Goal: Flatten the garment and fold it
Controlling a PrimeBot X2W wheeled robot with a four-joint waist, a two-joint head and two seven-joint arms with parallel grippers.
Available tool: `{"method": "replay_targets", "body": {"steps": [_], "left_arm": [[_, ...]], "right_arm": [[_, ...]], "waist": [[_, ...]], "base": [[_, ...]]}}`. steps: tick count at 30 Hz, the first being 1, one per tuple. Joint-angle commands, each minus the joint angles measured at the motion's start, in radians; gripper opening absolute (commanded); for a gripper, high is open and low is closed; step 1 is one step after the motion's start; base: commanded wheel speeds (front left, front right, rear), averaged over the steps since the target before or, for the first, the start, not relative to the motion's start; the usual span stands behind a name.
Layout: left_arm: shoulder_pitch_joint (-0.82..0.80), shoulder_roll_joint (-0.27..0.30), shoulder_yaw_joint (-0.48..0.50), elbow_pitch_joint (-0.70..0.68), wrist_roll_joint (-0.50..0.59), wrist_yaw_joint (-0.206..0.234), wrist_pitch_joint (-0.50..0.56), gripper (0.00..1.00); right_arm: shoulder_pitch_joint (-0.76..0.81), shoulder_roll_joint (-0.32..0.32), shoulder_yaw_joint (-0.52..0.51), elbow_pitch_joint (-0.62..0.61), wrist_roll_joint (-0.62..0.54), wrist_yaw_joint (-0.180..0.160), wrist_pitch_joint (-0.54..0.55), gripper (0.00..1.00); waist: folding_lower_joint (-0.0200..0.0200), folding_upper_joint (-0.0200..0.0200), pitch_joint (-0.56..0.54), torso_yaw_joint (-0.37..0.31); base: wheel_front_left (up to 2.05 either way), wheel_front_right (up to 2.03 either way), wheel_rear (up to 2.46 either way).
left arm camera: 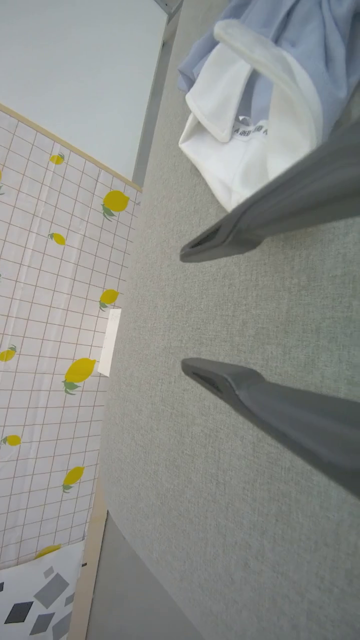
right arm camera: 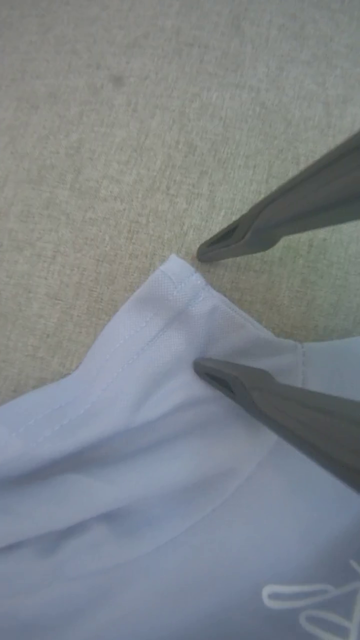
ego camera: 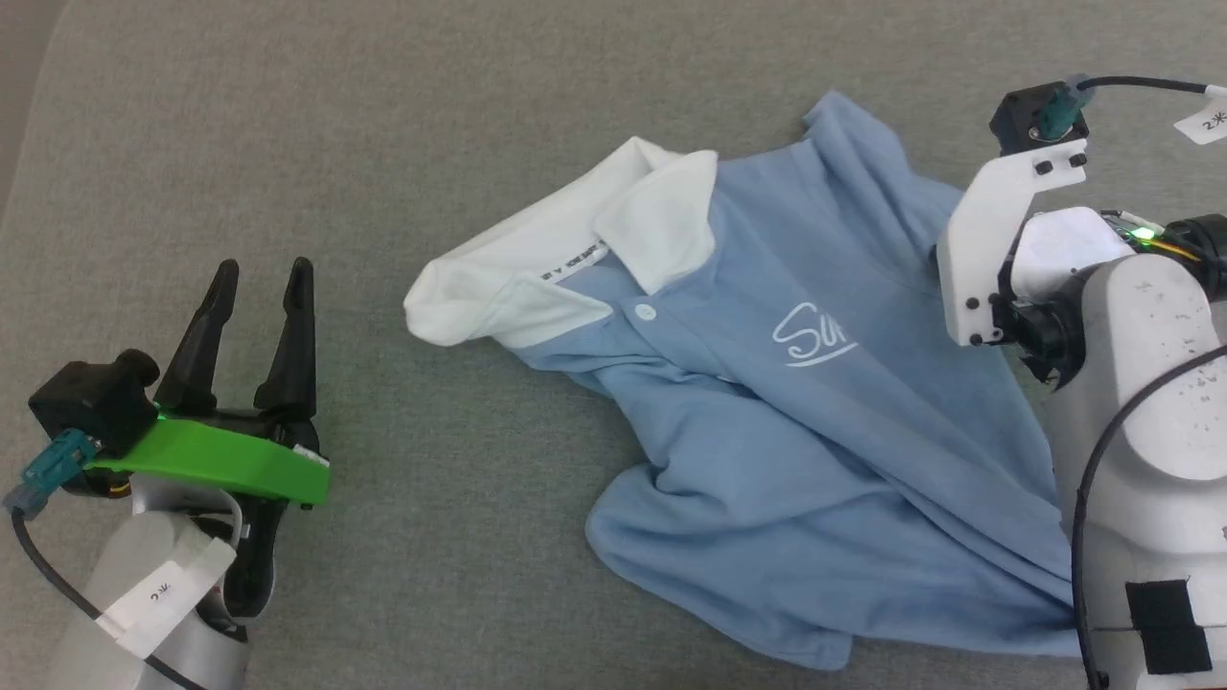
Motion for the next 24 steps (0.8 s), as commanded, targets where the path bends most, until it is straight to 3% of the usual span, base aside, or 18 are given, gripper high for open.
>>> {"method": "replay_targets", "body": {"steps": [1, 6, 7, 8, 13, 19, 24], "left_arm": [[-0.018, 0.008, 0.000, 0.008, -0.004, -0.005, -0.009, 1.00], [-0.021, 0.009, -0.003, 0.027, -0.004, -0.010, -0.014, 1.00], [-0.021, 0.008, -0.003, 0.030, -0.004, -0.010, -0.014, 1.00], [-0.022, 0.008, -0.004, 0.033, -0.004, -0.011, -0.015, 1.00], [-0.020, 0.008, -0.009, 0.040, -0.001, -0.013, -0.017, 1.00], [-0.005, 0.005, -0.014, 0.047, 0.005, -0.013, -0.017, 1.00], [0.022, 0.000, -0.015, 0.050, 0.010, -0.003, -0.018, 1.00]], "right_arm": [[-0.008, 0.003, 0.019, 0.015, -0.003, 0.003, 0.028, 1.00], [0.019, -0.009, 0.083, 0.046, 0.039, 0.003, 0.140, 1.00], [0.021, -0.015, 0.086, 0.042, 0.046, 0.003, 0.146, 0.38], [0.022, -0.021, 0.084, 0.035, 0.057, 0.003, 0.146, 0.00], [0.023, -0.041, 0.020, -0.028, 0.078, 0.003, 0.094, 0.00], [0.065, -0.055, -0.175, -0.145, 0.078, 0.003, -0.005, 0.00], [0.213, -0.062, -0.369, -0.259, 0.095, 0.003, -0.041, 0.00]], "waist": [[-0.0001, 0.0047, 0.041, 0.039], [-0.0001, 0.0047, 0.037, 0.035], [-0.0001, 0.0047, 0.035, 0.033], [-0.0001, 0.0047, 0.031, 0.030], [-0.0001, 0.0047, 0.006, 0.014], [-0.0001, 0.0047, -0.052, -0.008], [-0.0001, 0.0047, -0.114, -0.033]], "base": [[0.00, 0.00, 0.00], [0.00, 0.00, 0.00], [0.00, 0.00, 0.00], [0.00, 0.00, 0.00], [0.00, 0.00, 0.00], [0.00, 0.00, 0.00], [0.00, 0.00, 0.00]]}}
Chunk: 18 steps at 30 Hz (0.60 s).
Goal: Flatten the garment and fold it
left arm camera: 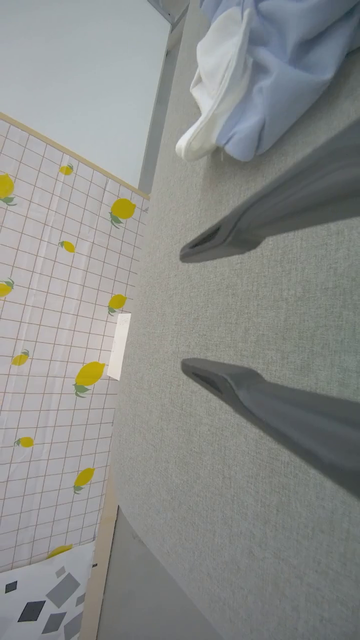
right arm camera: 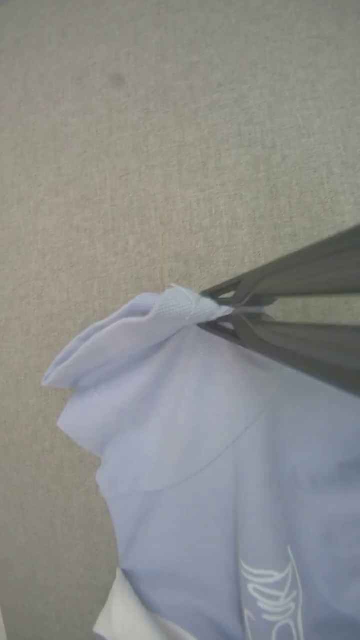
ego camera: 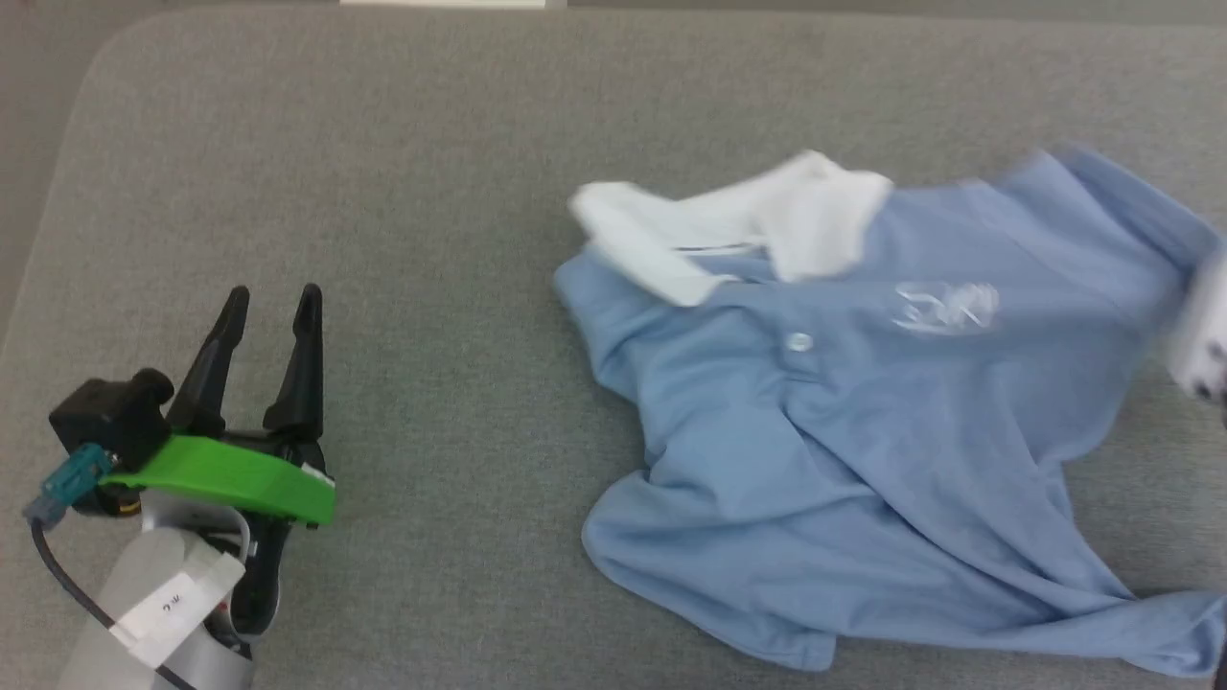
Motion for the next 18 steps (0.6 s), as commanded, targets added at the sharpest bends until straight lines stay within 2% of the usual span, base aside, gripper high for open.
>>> {"method": "replay_targets", "body": {"steps": [1, 6, 11, 12, 13, 15, 18], "left_arm": [[0.017, -0.001, -0.002, 0.001, 0.008, 0.007, -0.008, 1.00], [0.043, -0.003, -0.007, -0.008, 0.008, 0.019, -0.002, 1.00], [0.062, -0.003, -0.007, -0.024, 0.005, 0.033, 0.007, 1.00], [0.066, -0.003, -0.008, -0.026, 0.004, 0.035, 0.009, 1.00], [0.070, -0.003, -0.008, -0.027, 0.003, 0.037, 0.010, 1.00], [0.077, -0.004, -0.011, -0.029, 0.002, 0.041, 0.013, 1.00], [0.087, -0.006, -0.015, -0.030, 0.001, 0.046, 0.015, 1.00]], "right_arm": [[0.061, 0.008, -0.038, -0.024, 0.007, 0.003, -0.008, 0.00], [0.264, 0.060, -0.169, -0.087, 0.029, 0.003, 0.000, 0.00], [0.353, 0.091, -0.201, -0.079, 0.078, 0.003, -0.036, 0.00], [0.356, 0.092, -0.196, -0.077, 0.094, 0.003, -0.056, 0.62], [0.356, 0.093, -0.196, -0.077, 0.102, 0.003, -0.077, 1.00], [0.350, 0.094, -0.185, -0.078, 0.127, 0.003, -0.128, 1.00], [0.327, 0.094, -0.188, -0.120, 0.163, 0.003, -0.271, 1.00]], "waist": [[-0.0001, 0.0047, -0.050, -0.030], [-0.0001, 0.0047, -0.090, -0.054], [-0.0001, 0.0047, -0.111, -0.072], [-0.0001, 0.0047, -0.116, -0.075], [-0.0001, 0.0047, -0.121, -0.078], [-0.0001, 0.0047, -0.132, -0.082], [-0.0001, 0.0047, -0.155, -0.084]], "base": [[0.00, 0.00, 0.00], [0.00, 0.00, 0.00], [0.00, 0.00, 0.00], [0.00, 0.00, 0.00], [0.00, 0.00, 0.00], [0.00, 0.00, 0.00], [0.00, 0.00, 0.00]]}}
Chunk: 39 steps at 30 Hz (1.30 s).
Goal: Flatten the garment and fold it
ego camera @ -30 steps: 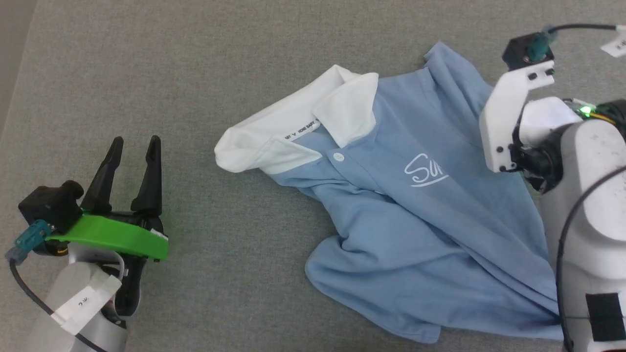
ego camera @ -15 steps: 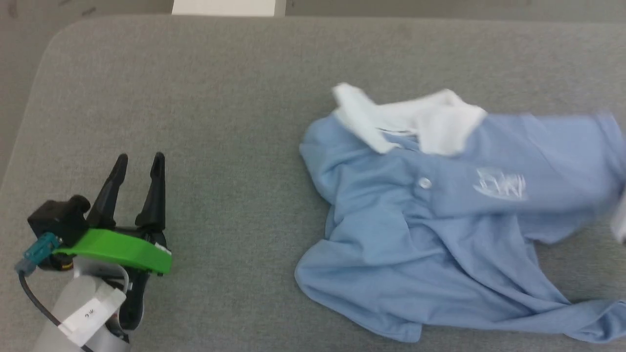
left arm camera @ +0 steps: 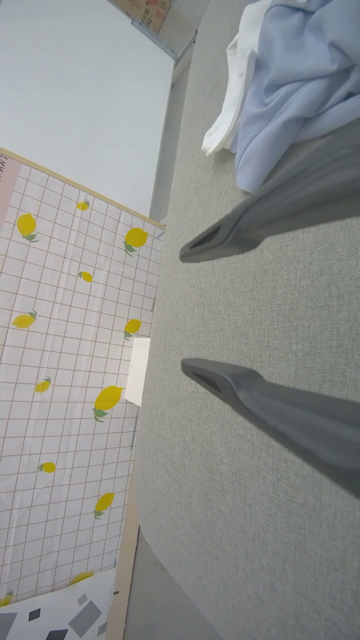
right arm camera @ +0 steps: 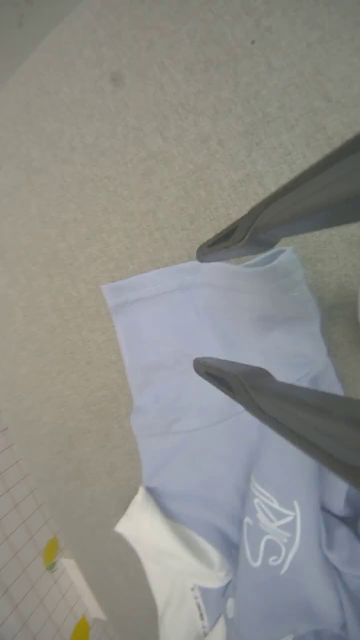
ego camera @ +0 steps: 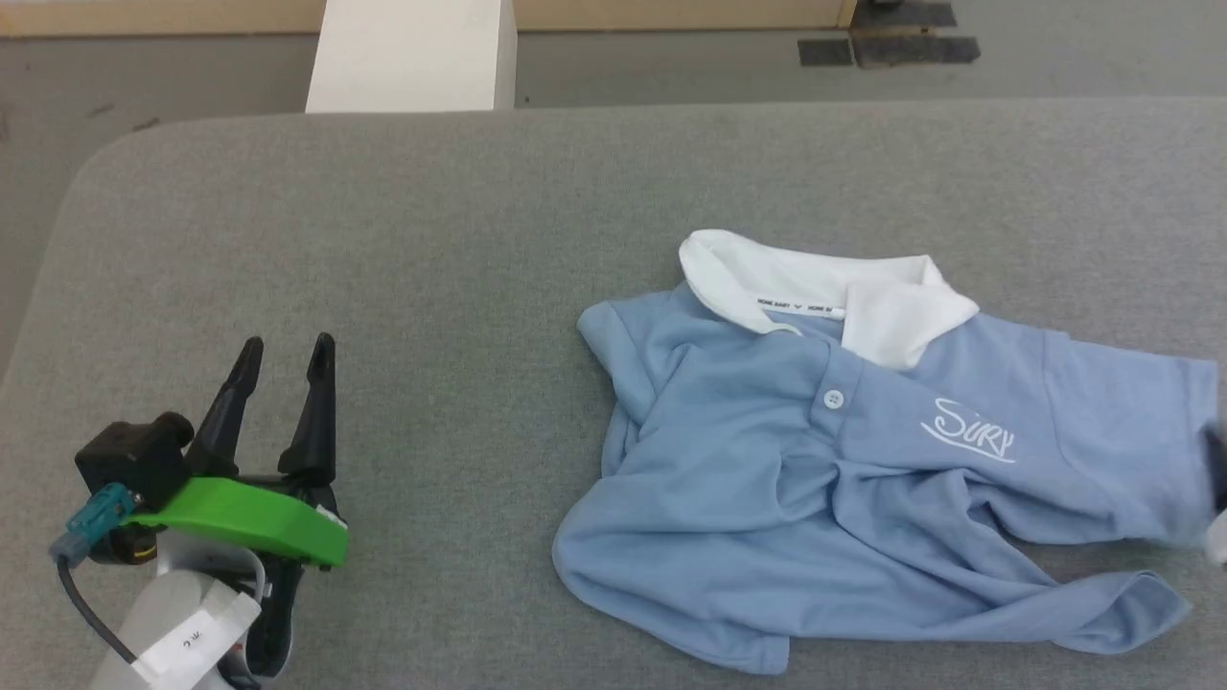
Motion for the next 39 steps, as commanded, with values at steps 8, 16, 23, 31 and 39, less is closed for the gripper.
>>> {"method": "replay_targets", "body": {"steps": [8, 16, 23, 31, 39], "left_arm": [[0.040, -0.008, -0.006, -0.002, -0.001, 0.021, 0.004, 1.00], [0.007, -0.031, -0.063, 0.008, 0.002, 0.022, 0.067, 1.00], [-0.238, -0.082, -0.159, 0.090, -0.011, 0.012, 0.300, 1.00], [-0.529, -0.147, -0.296, 0.278, -0.009, 0.072, 0.782, 1.00], [-0.586, -0.081, -0.410, 0.347, 0.047, 0.096, 1.117, 1.00]], "right_arm": [[0.012, -0.001, 0.038, -0.057, 0.024, 0.003, -0.350, 1.00], [0.069, -0.001, 0.098, -0.013, 0.042, 0.003, -0.412, 1.00], [0.037, -0.001, 0.173, -0.011, 0.035, 0.003, -0.410, 1.00], [0.014, -0.001, 0.228, 0.004, 0.035, 0.003, -0.414, 1.00], [0.025, -0.001, 0.214, 0.024, 0.056, 0.003, -0.455, 1.00]], "waist": [[0.0000, 0.0047, -0.079, -0.011], [0.0000, 0.0047, -0.103, -0.015], [0.0000, 0.0047, -0.058, -0.055], [0.0000, 0.0047, 0.025, -0.146], [0.0000, 0.0047, 0.086, -0.216]], "base": [[0.00, 0.00, 0.00], [0.00, 0.00, 0.00], [0.00, 0.00, 0.00], [0.00, 0.00, 0.00], [0.00, 0.00, 0.00]]}}
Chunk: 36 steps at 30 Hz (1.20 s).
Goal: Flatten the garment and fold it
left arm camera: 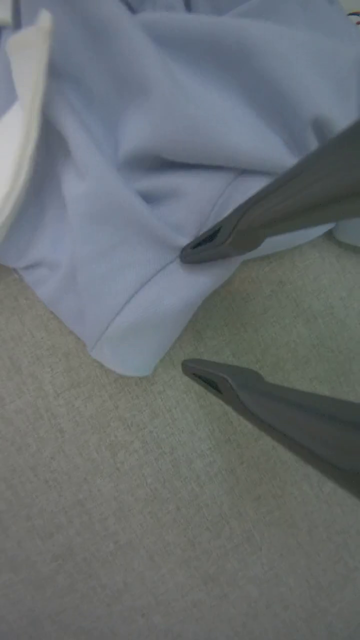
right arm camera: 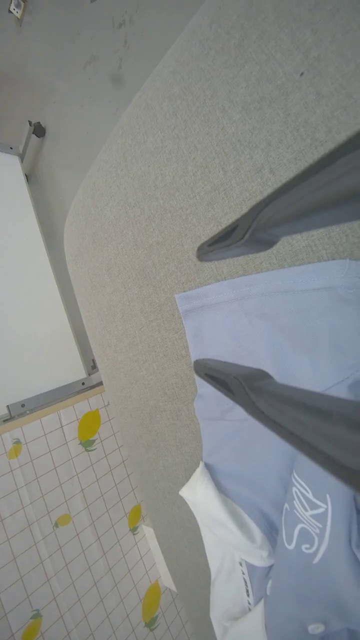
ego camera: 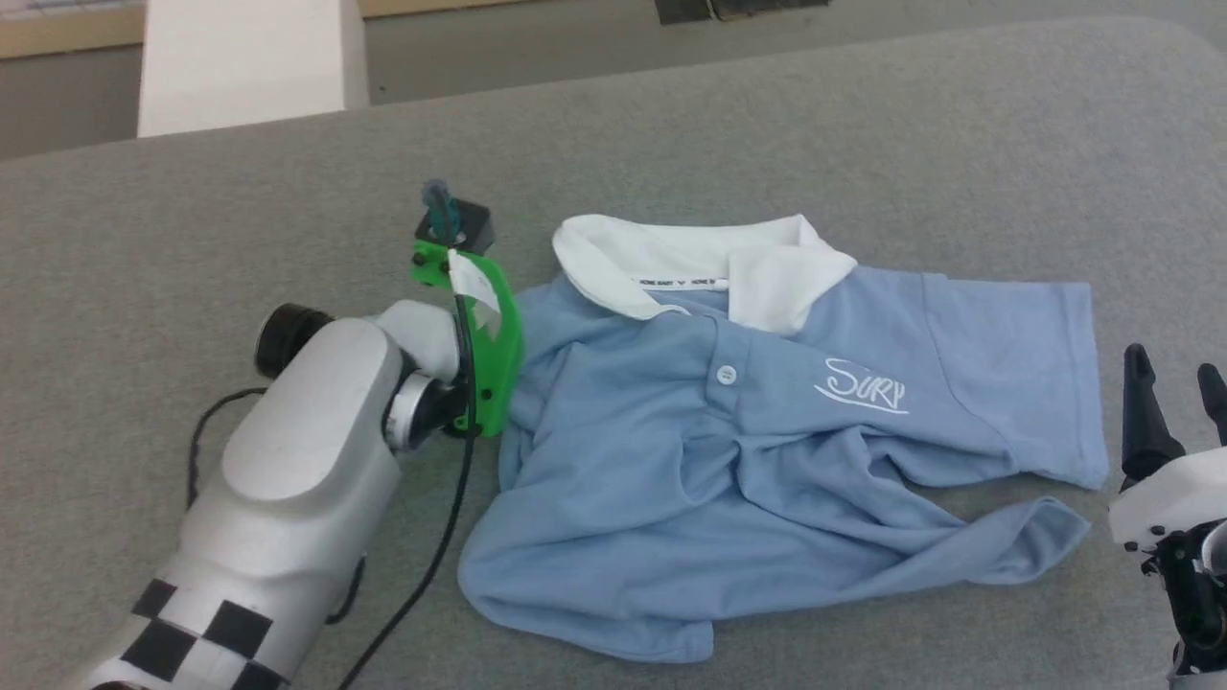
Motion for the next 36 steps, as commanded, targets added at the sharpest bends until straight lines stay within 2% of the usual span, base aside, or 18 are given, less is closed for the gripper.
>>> {"method": "replay_targets", "body": {"steps": [1, 6, 7, 8, 9, 10, 16, 22, 28, 34, 36], "left_arm": [[-0.007, 0.022, -0.016, 0.004, 0.014, 0.004, 0.033, 1.00], [0.045, 0.033, -0.034, -0.015, -0.008, 0.000, 0.093, 1.00], [0.056, 0.032, -0.037, -0.022, -0.014, -0.001, 0.098, 0.85], [0.064, 0.031, -0.038, -0.028, -0.017, -0.003, 0.096, 0.42], [0.073, 0.027, -0.036, -0.036, -0.027, -0.008, 0.092, 0.14], [0.081, 0.024, -0.034, -0.041, -0.037, -0.011, 0.091, 0.00], [0.097, 0.003, 0.033, -0.090, -0.099, -0.004, 0.009, 0.00], [0.099, 0.008, 0.170, -0.154, -0.177, 0.032, -0.112, 0.00], [0.172, 0.086, 0.297, -0.233, -0.216, 0.086, -0.185, 0.00], [0.379, 0.176, 0.407, -0.273, -0.241, 0.176, -0.209, 0.00], [0.454, 0.181, 0.430, -0.273, -0.262, 0.194, -0.207, 0.00]], "right_arm": [[-0.001, 0.000, -0.001, 0.004, 0.007, 0.003, -0.013, 1.00], [0.002, 0.000, -0.007, 0.016, 0.016, 0.003, -0.030, 1.00], [0.001, 0.000, -0.009, 0.020, 0.016, 0.003, -0.033, 1.00], [-0.001, 0.000, -0.009, 0.021, 0.015, 0.003, -0.035, 1.00], [-0.003, 0.000, -0.008, 0.024, 0.014, 0.003, -0.037, 1.00], [-0.005, 0.000, -0.008, 0.026, 0.014, 0.003, -0.037, 1.00], [-0.014, 0.000, -0.020, 0.036, -0.006, 0.003, -0.038, 1.00], [-0.014, 0.000, -0.029, 0.047, -0.026, 0.003, -0.020, 1.00], [-0.016, 0.000, -0.023, 0.058, -0.031, 0.003, -0.008, 1.00], [-0.014, 0.000, -0.012, 0.064, -0.034, 0.003, -0.003, 1.00], [-0.014, 0.000, -0.009, 0.065, -0.032, 0.003, -0.001, 1.00]], "waist": [[0.0000, 0.0047, 0.044, -0.046], [0.0000, 0.0047, 0.052, -0.048], [0.0000, 0.0047, 0.053, -0.043], [0.0000, 0.0047, 0.053, -0.039], [0.0000, 0.0047, 0.050, -0.032], [0.0000, 0.0047, 0.048, -0.027], [0.0000, 0.0047, 0.017, 0.034], [0.0000, 0.0047, -0.033, 0.108], [0.0000, 0.0047, -0.066, 0.162], [0.0000, 0.0047, -0.077, 0.179], [0.0000, 0.0047, -0.074, 0.180]], "base": [[0.00, 0.00, 0.00], [0.00, 0.00, 0.00], [0.00, 0.00, 0.00], [0.00, 0.00, 0.00], [0.00, 0.00, 0.00], [0.00, 0.00, 0.00], [0.00, 0.00, 0.00], [0.00, 0.00, 0.00], [0.00, 0.00, 0.00], [0.00, 0.00, 0.00], [0.00, 0.00, 0.00]]}}
